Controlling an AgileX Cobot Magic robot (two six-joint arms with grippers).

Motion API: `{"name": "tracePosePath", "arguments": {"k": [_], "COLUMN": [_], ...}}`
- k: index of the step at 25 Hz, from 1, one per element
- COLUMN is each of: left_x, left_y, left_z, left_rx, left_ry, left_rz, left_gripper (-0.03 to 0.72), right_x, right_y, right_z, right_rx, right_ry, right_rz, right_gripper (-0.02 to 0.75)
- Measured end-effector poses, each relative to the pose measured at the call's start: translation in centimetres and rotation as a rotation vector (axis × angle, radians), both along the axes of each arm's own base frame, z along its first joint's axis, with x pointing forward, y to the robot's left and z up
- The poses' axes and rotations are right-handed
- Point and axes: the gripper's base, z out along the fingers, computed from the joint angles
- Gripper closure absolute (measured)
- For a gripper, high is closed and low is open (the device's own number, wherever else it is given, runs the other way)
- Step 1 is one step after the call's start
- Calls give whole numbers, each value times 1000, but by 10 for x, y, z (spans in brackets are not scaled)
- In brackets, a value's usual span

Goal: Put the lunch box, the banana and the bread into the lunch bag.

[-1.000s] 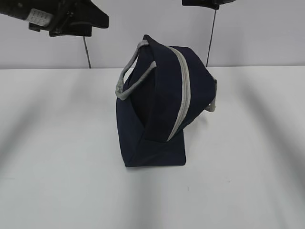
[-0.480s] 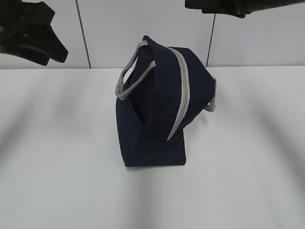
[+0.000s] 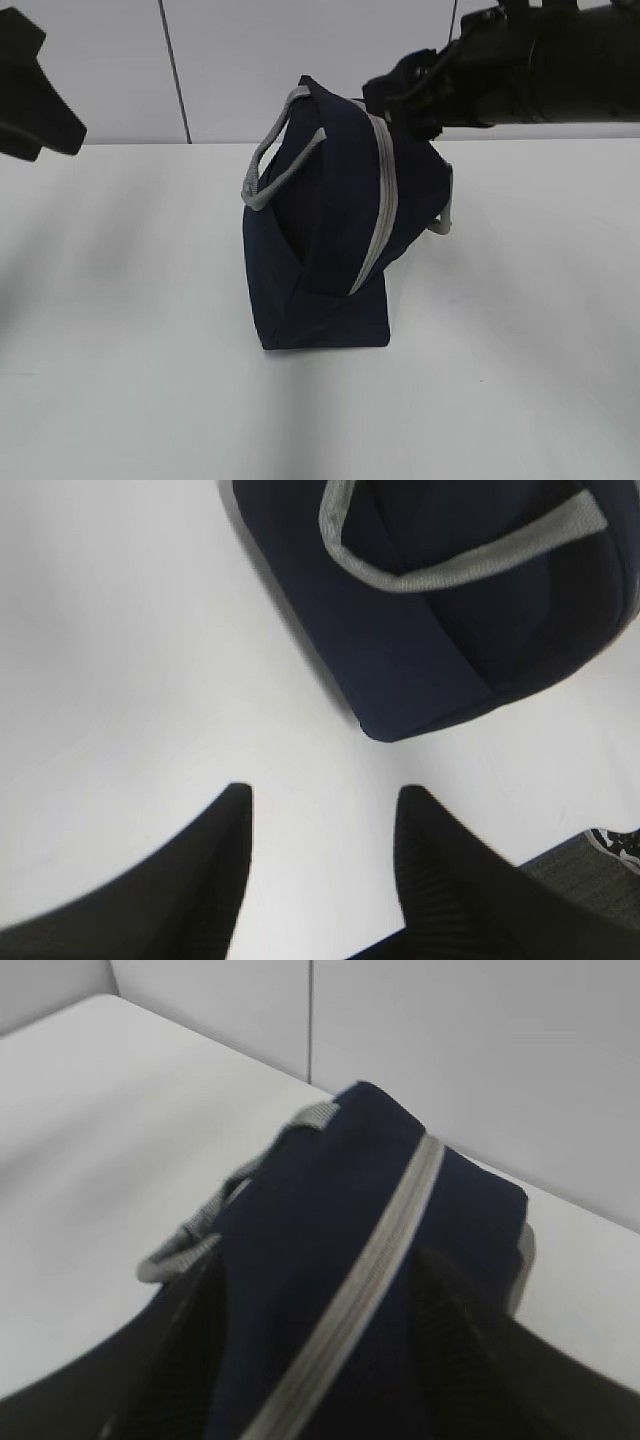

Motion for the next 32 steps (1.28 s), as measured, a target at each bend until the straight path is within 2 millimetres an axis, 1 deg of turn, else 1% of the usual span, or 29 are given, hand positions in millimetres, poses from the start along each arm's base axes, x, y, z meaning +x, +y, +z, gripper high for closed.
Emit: {"name": "tracePosePath", "arguments": {"k": [4, 7, 10, 14, 16, 18, 21, 25, 27, 29, 32], "left_x": [-27, -51, -74, -99, -107, -113, -120, -133, -139, -146, -156], "left_y": [5, 6, 8, 14, 16, 18, 19, 23, 26, 29, 33], "left_z": [-12, -18, -23, -29, -31, -32, -28, -22, -20, -19, -17], "left_rx": [-8, -19, -37, -47, -49, -52, -58, -53, -35, -18, 9], "left_ry": [5, -5, -21, -45, -55, -66, -92, -135, -154, -156, -164], "left_rz": [30, 29, 41, 53, 53, 55, 53, 48, 46, 39, 32], "left_gripper": [349, 349, 350, 355, 355, 357, 356, 358, 358, 358, 358], "right_x": [-3, -7, -11, -17, -24, -34, -52, -83, -98, -112, -132], "right_y": [-9, -14, -20, -35, -38, -37, -36, -40, -43, -47, -55], "right_z": [-21, -35, -42, -52, -58, -58, -47, -14, 3, 14, 23], "right_rx": [-111, -231, -333, -418, -417, -401, -368, -263, -215, -176, -155], "right_ry": [-10, -42, -58, 82, 196, 283, 353, 323, 280, 268, 293], "right_rz": [-72, -145, -211, -345, -363, -327, -241, -149, -112, -94, -82], "right_gripper": [312, 312, 312, 312, 313, 313, 313, 310, 287, 251, 211]}}
